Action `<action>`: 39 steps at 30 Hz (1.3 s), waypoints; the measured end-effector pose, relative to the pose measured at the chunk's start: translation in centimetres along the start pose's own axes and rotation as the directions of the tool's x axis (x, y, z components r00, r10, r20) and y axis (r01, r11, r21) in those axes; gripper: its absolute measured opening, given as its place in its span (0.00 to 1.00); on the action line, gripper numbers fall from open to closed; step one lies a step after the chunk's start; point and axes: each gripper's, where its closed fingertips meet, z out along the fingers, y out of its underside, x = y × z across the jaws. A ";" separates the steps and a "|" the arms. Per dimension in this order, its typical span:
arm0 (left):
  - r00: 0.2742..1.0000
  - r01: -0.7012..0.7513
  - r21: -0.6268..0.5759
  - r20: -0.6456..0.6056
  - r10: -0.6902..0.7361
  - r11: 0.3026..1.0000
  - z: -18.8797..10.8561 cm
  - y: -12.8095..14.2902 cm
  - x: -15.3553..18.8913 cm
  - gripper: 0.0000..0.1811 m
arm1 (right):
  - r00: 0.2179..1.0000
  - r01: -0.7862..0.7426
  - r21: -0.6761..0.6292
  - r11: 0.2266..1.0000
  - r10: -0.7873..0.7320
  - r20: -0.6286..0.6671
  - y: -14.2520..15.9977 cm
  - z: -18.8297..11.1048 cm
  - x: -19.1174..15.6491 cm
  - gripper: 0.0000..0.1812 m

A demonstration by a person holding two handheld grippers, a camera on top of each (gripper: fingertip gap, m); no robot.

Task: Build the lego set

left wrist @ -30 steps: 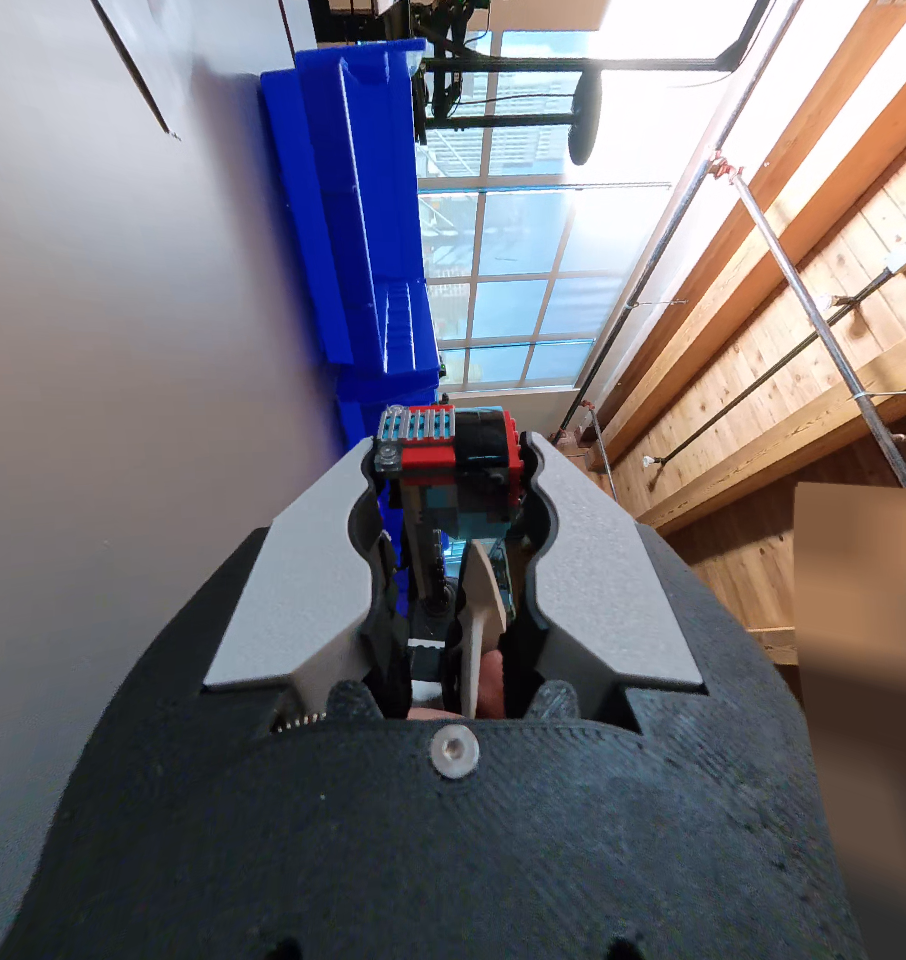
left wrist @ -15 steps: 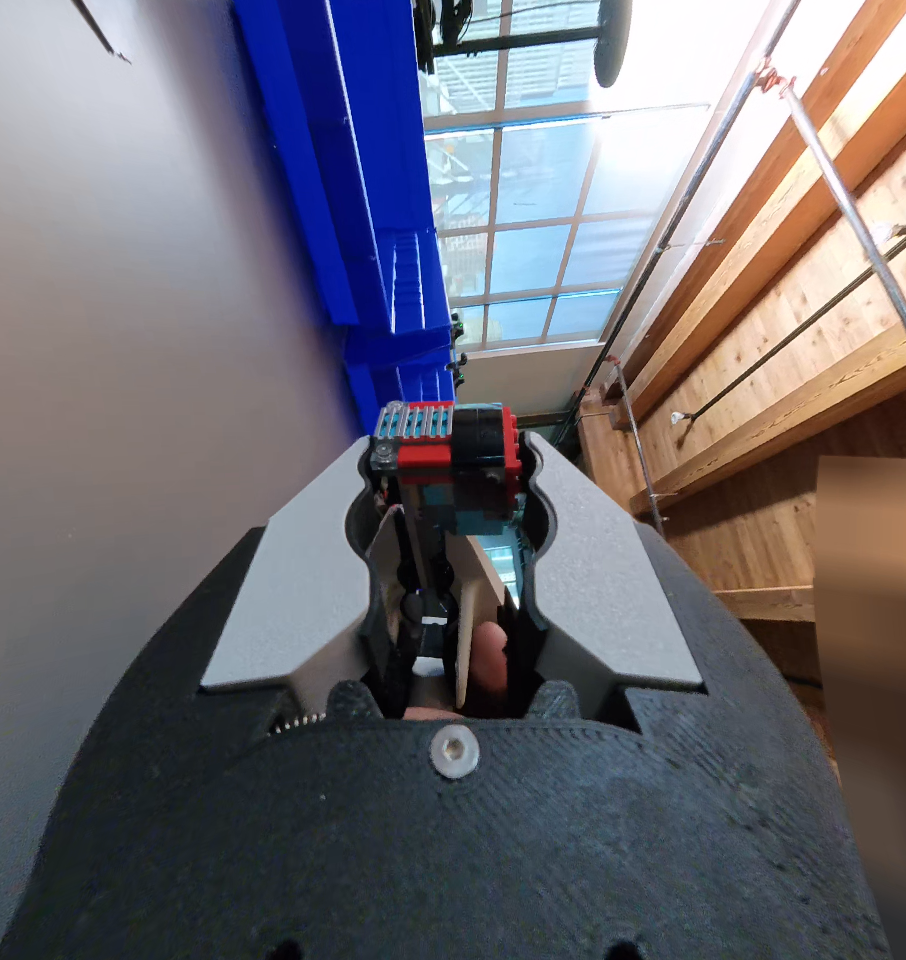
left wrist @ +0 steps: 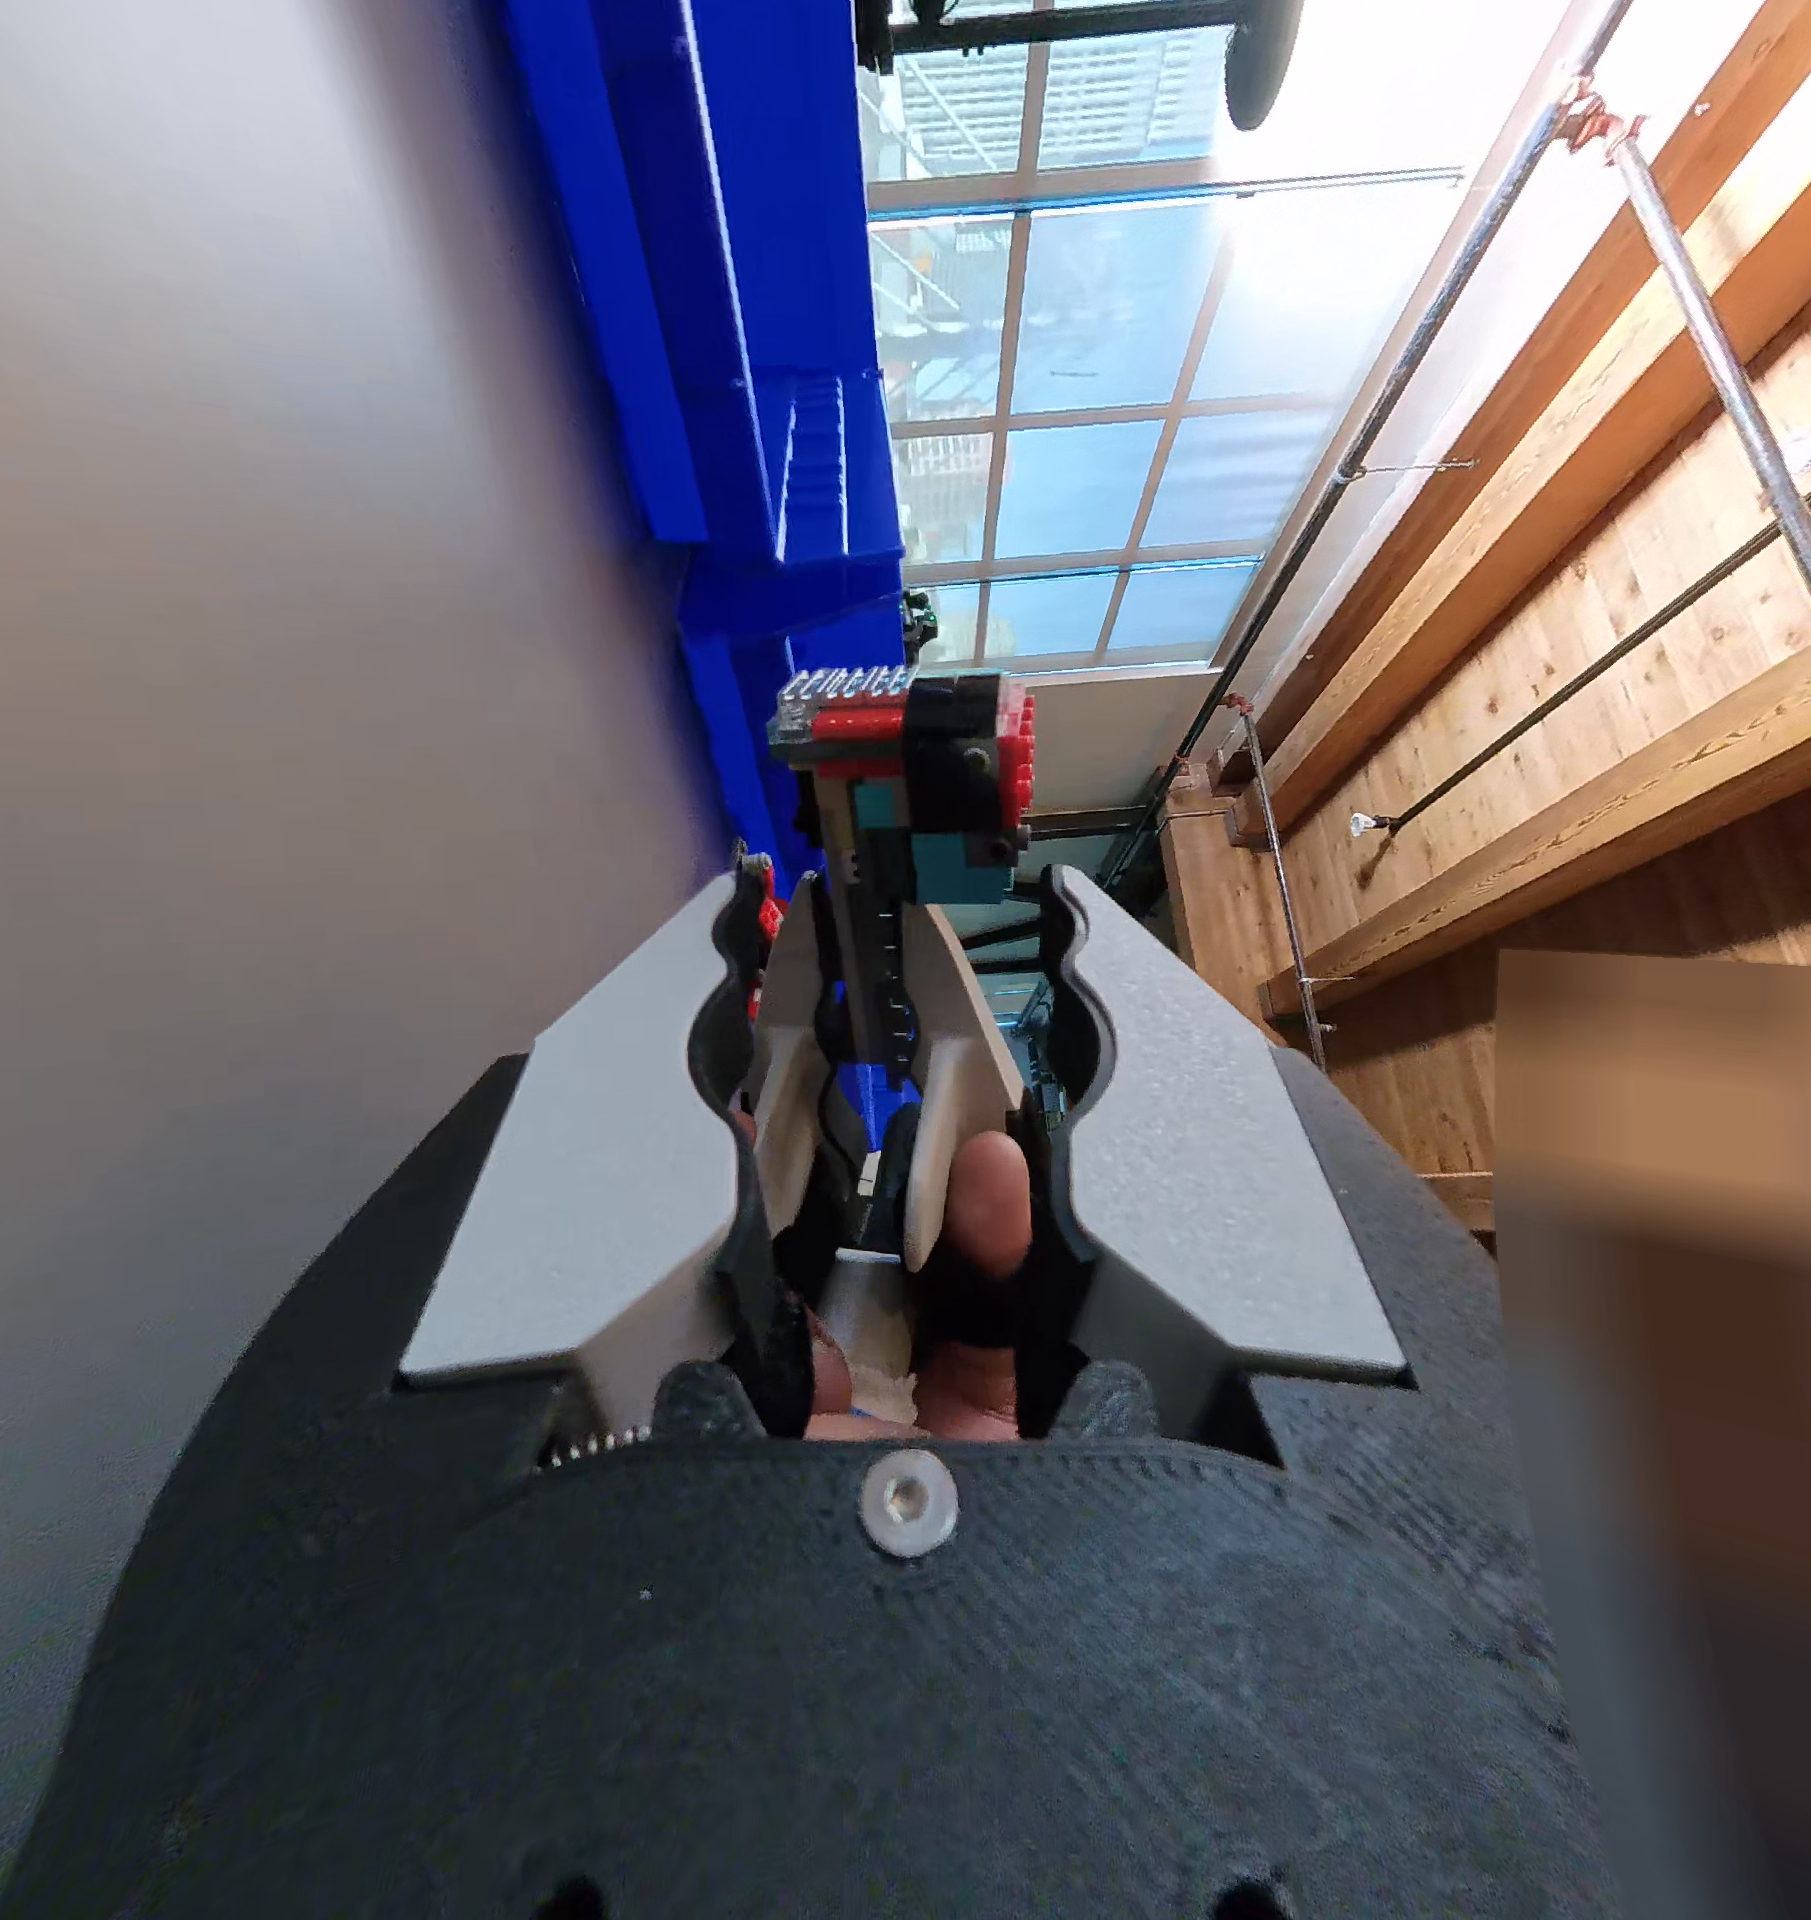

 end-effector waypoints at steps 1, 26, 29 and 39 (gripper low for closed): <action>1.000 0.000 -0.004 -0.004 0.000 1.000 0.1 0.2 0.1 0.29 | 1.000 0.008 0.002 1.000 -0.008 0.001 -0.1 -0.1 -0.1 0.08; 0.998 -0.004 0.008 -0.061 0.005 1.000 0.4 0.9 1.5 0.14 | 0.999 0.033 -0.007 0.999 -0.033 0.014 0.1 -0.8 -0.6 0.08; 0.998 -0.004 0.007 -0.058 0.005 1.000 0.4 0.9 1.6 0.14 | 0.999 0.034 -0.007 0.999 -0.033 0.021 0.1 -0.8 -0.7 0.08; 0.998 -0.014 0.005 -0.064 0.015 1.000 0.3 0.9 1.7 0.14 | 0.999 0.035 -0.011 0.999 -0.035 0.028 0.2 -0.8 -0.9 0.09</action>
